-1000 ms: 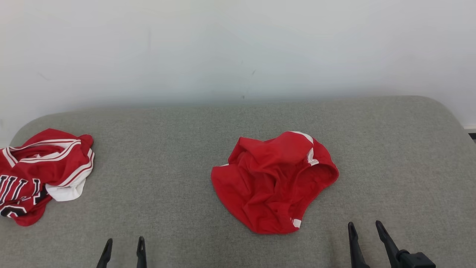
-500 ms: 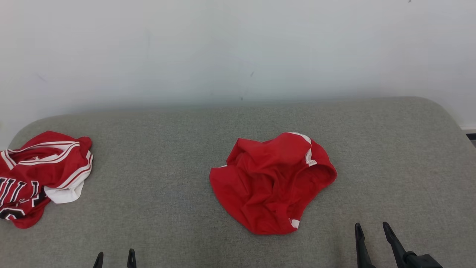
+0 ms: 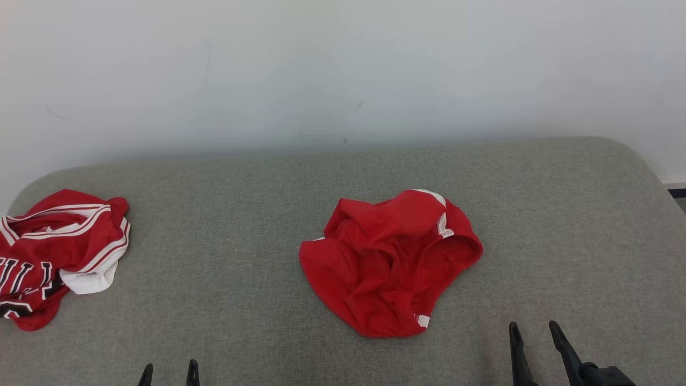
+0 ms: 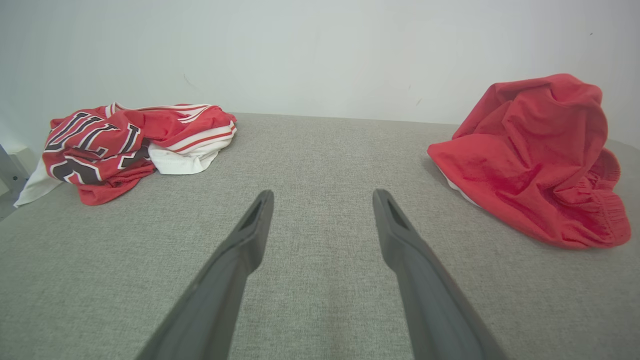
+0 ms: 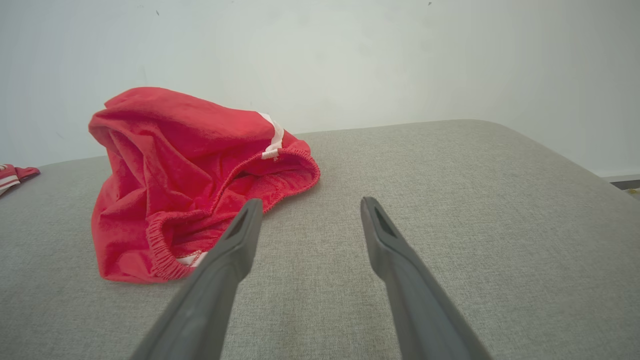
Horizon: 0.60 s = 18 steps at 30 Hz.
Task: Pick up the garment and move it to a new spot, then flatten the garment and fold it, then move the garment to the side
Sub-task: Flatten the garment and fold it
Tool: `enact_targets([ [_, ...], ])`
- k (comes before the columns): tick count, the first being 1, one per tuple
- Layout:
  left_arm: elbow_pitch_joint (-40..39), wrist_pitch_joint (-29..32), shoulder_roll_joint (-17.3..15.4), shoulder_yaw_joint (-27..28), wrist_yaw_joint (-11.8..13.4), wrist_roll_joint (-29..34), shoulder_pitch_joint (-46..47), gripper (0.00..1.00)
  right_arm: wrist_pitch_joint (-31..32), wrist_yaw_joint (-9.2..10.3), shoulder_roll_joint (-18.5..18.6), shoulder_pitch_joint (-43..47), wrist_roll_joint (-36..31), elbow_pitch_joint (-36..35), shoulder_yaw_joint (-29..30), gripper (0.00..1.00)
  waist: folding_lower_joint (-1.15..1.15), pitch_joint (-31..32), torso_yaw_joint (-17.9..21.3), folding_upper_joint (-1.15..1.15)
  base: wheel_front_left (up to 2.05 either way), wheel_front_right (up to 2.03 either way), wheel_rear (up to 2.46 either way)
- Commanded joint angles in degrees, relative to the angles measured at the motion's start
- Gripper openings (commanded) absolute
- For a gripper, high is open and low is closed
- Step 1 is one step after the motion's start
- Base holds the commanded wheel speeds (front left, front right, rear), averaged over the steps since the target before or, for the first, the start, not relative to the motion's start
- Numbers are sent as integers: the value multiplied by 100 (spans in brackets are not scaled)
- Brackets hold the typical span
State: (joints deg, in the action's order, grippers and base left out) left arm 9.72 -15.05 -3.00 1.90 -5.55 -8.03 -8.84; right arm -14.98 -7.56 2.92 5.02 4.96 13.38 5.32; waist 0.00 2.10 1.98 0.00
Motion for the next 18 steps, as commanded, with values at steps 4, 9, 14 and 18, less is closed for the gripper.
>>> enact_targets([
  [4,27,-19,11,4,-30,58,35,100,-31,14,-7,-15,36,27,-20,100,0,35,3,0,0,0,0],
  [9,29,-19,13,-5,-37,97,20,100,-31,14,-7,-24,60,50,-65,100,0,60,31,0,0,0,0],
  [14,42,-19,15,-33,-34,78,-10,100,-31,14,-7,-23,50,69,-93,100,0,67,101,0,0,0,0],
  [18,44,-19,15,-138,-53,8,43,100,-30,14,-7,-44,60,73,-123,100,0,57,205,0,0,0,0],
])
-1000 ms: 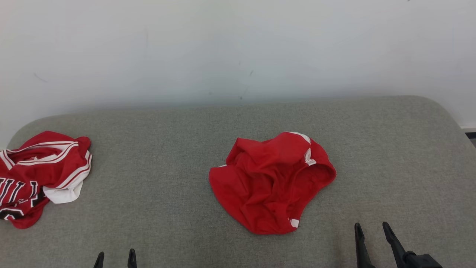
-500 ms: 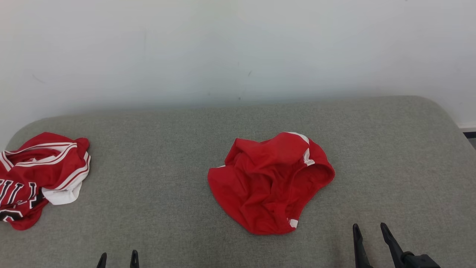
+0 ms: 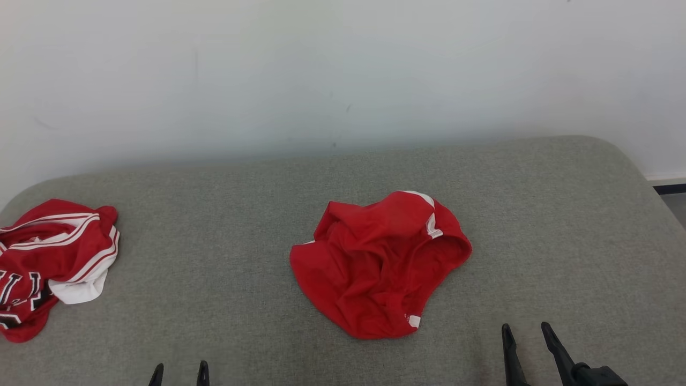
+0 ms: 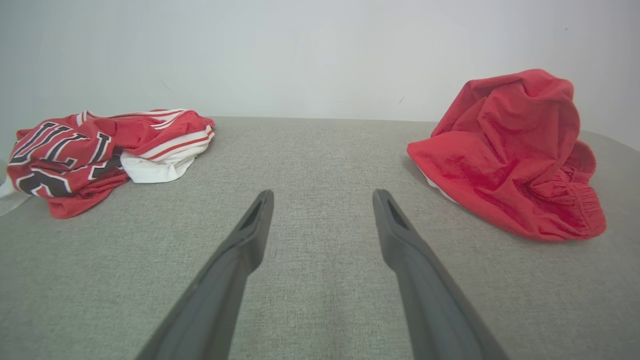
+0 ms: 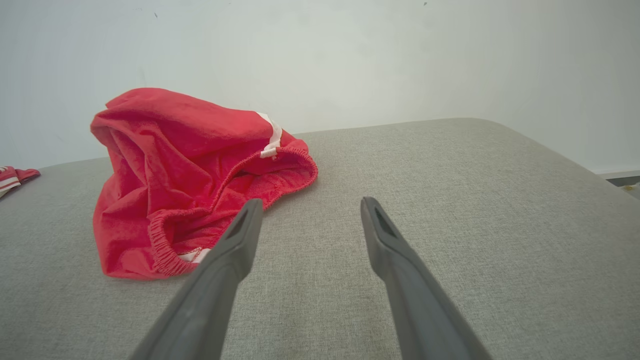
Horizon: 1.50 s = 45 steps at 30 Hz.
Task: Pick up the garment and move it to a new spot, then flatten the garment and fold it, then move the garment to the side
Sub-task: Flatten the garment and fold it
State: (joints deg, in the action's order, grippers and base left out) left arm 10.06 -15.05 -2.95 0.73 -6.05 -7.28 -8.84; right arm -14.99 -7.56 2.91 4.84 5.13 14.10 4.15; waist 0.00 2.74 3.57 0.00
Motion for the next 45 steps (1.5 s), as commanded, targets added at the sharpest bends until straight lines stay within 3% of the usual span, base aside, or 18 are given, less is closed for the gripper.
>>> enact_targets([
  [1,26,-19,11,-64,-26,-70,91,100,-30,14,-5,-36,52,1,-26,100,0,-15,90,0,0,0,0],
  [9,509,118,-201,-946,-146,-206,657,100,-29,13,-6,-84,81,29,-113,100,0,-82,550,0,0,0,0],
  [16,960,734,-533,-2489,-134,-777,1590,100,-29,13,-7,-141,113,17,-106,100,0,-239,1140,0,0,0,0],
  [20,1395,935,-615,-3080,-135,-883,2174,100,-29,14,-7,-195,144,-3,-110,100,0,-365,1447,0,0,0,0],
  [25,2168,1178,-537,-3306,-128,-926,2735,100,-29,13,-8,-256,221,-10,-157,100,0,-511,1771,0,0,0,0],
  [28,2596,1274,-487,-3325,8,-835,2962,100,-29,13,-7,-284,284,-23,-196,100,0,-596,1903,0,0,0,0],
  [30,2874,1386,-451,-3304,110,-842,3077,100,-29,13,-9,-315,312,-15,-222,100,0,-643,1965,0,0,0,0],
  [37,3505,1464,-313,-3384,113,-864,3472,100,-29,13,-8,-368,399,-17,-235,100,0,-737,2002,0,0,0,0],
  [39,3630,1419,-279,-3374,172,-875,3576,30,-29,14,-8,-387,415,-11,-252,100,0,-745,1990,0,0,0,0],
  [40,3681,1384,-256,-3347,201,-902,3618,0,-29,14,-7,-394,404,-6,-255,100,0,-745,1981,0,0,0,0],
  [45,3717,1110,-75,-3317,79,-1225,3904,0,-29,14,-7,-411,401,8,-263,100,0,-718,1903,0,0,0,0],
])
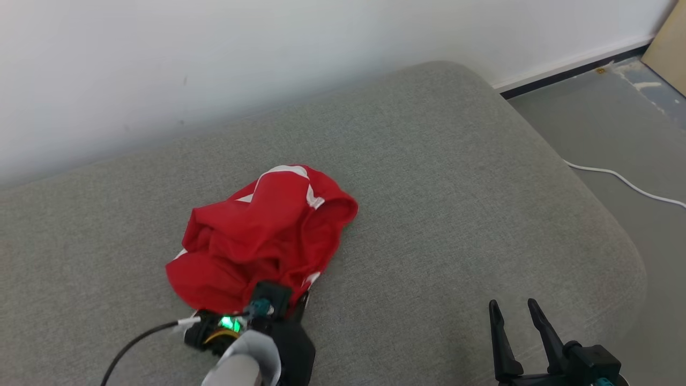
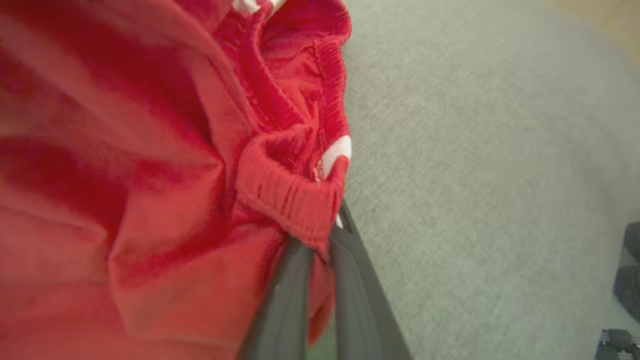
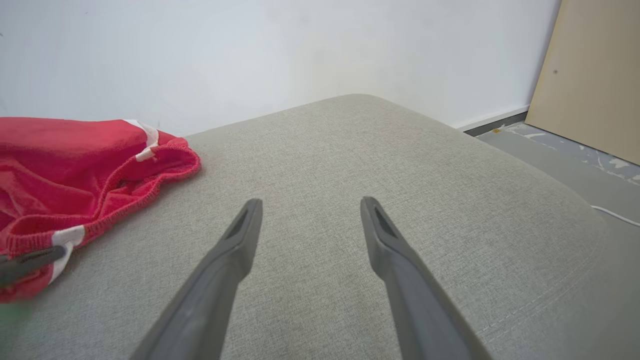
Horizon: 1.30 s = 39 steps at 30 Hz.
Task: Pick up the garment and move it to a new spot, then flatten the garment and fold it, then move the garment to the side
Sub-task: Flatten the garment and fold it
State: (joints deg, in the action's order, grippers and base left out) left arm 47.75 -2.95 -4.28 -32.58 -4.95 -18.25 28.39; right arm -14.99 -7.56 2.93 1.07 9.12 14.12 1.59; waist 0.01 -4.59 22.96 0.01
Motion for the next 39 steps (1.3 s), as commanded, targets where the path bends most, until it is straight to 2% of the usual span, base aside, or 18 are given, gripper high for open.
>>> enact_targets([
  [1,-52,-99,58,14,-31,-127,181,0,-29,14,-9,-33,1,6,-7,100,-1,16,-36,-1,0,0,0],
  [5,-251,-380,126,-31,-94,-433,550,0,-29,14,-10,-43,-29,16,-31,100,-1,51,-119,-1,0,0,0],
  [9,-1025,-679,153,-302,-143,-1685,1015,0,-29,14,-9,-79,-18,51,-125,100,-1,75,-146,-1,0,0,0],
  [15,-2059,-1193,136,-640,281,-3536,1992,0,-29,14,-8,-109,36,101,-251,100,-1,89,-148,-1,0,0,0],
  [18,-2679,-1230,119,-143,550,-4073,2277,0,-29,14,-9,-93,37,105,-263,100,-1,76,-195,-1,0,0,0],
  [22,-3140,-1224,132,381,773,-4023,1863,0,-29,14,-9,-85,21,72,-223,100,-1,36,-362,-1,0,0,0],
  [27,-3047,-1227,128,665,891,-3564,800,0,-28,14,-11,-43,-36,35,-145,100,-1,-10,-811,-1,0,0,0],
  [33,-2793,-1228,145,1201,901,-3136,-813,0,-29,14,-10,2,-106,3,-69,100,-1,22,-1519,-1,0,0,0],
  [39,-2763,-1229,139,1595,818,-3158,-1936,0,-28,14,-8,-5,-152,15,-130,100,-1,148,-2134,-1,0,0,0],
])
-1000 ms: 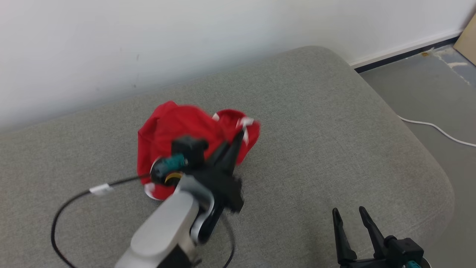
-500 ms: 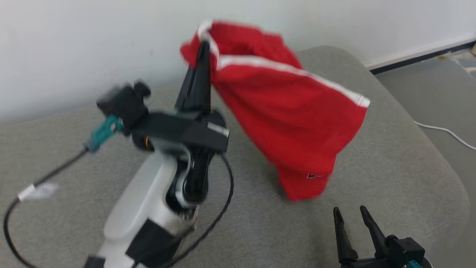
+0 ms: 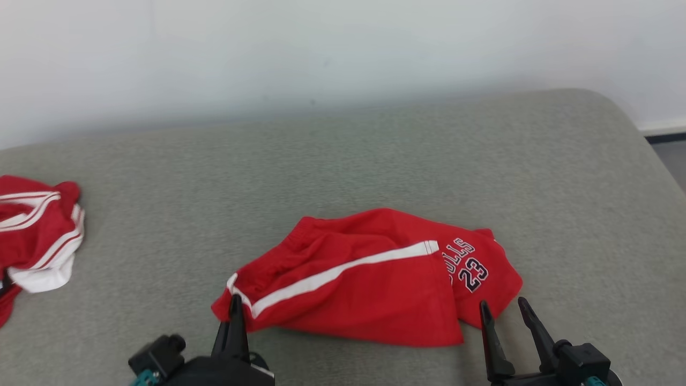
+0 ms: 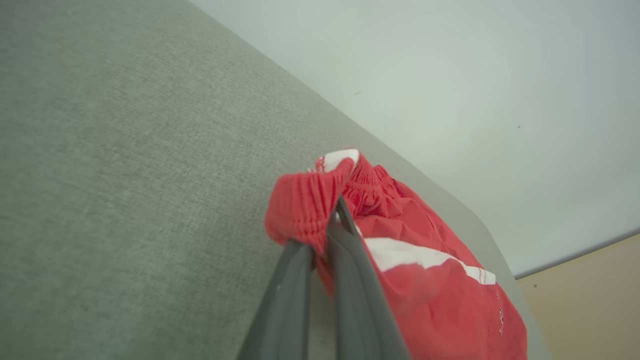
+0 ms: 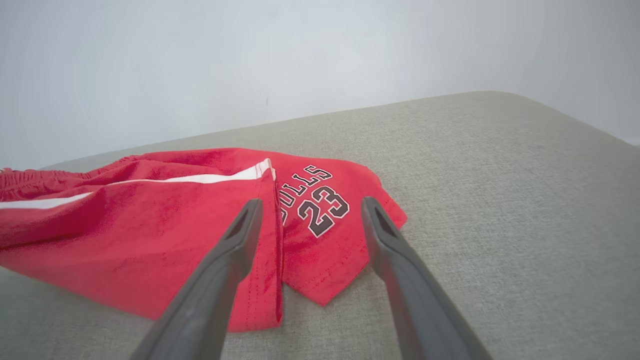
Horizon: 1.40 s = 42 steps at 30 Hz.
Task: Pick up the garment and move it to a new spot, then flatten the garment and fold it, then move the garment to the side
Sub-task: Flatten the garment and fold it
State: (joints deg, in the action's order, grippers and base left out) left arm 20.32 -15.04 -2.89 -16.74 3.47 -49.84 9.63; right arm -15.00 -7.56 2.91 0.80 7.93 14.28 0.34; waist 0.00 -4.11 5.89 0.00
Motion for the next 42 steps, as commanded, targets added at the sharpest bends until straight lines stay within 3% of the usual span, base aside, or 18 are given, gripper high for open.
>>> enact_targets([
  [1,-29,-20,-1,31,-32,-27,-171,0,-27,14,-6,34,-31,10,-15,100,0,116,-477,0,0,0,0],
  [2,-32,-20,-1,25,-34,-21,-260,0,-27,14,-6,48,-32,19,-9,100,0,133,-525,0,0,0,0],
  [3,-44,-20,0,27,-40,-6,-333,27,-27,14,-6,58,-35,31,-24,100,0,149,-555,0,0,0,0],
  [4,-48,-21,0,2,-47,22,-407,88,-27,14,-6,67,-37,35,-29,100,0,166,-581,0,0,0,0],
  [5,-48,-21,-1,2,-36,63,-474,100,-27,14,-7,71,-42,40,-45,100,0,179,-593,0,0,0,0],
  [10,-127,-20,-1,111,16,74,-723,100,-27,14,-5,76,-49,39,-31,100,0,207,-613,0,0,0,0],
  [15,-423,-20,-3,609,158,391,-1020,100,-27,14,-7,95,-79,11,33,100,0,206,-609,0,0,0,0],
  [20,-1086,-20,-2,1201,141,1835,-1254,100,-28,14,-5,130,-84,-3,125,100,0,230,-668,0,0,0,0],
  [24,-1709,-20,-151,1232,-175,3319,-1392,100,-27,14,-7,93,-103,3,213,100,0,275,-715,0,0,0,0],
  [29,-2277,-20,-190,1144,-484,4367,-1613,100,-21,14,-6,17,-141,58,347,100,0,328,-745,0,0,0,0],
  [34,-2257,-20,-179,1039,-582,4730,-1879,100,259,14,-7,-102,-165,97,536,100,0,395,-769,0,0,0,0],
  [42,-1807,-20,-180,1111,-652,4719,-1975,100,1546,14,-8,-363,-273,-77,846,100,0,423,-818,0,0,0,0],
])
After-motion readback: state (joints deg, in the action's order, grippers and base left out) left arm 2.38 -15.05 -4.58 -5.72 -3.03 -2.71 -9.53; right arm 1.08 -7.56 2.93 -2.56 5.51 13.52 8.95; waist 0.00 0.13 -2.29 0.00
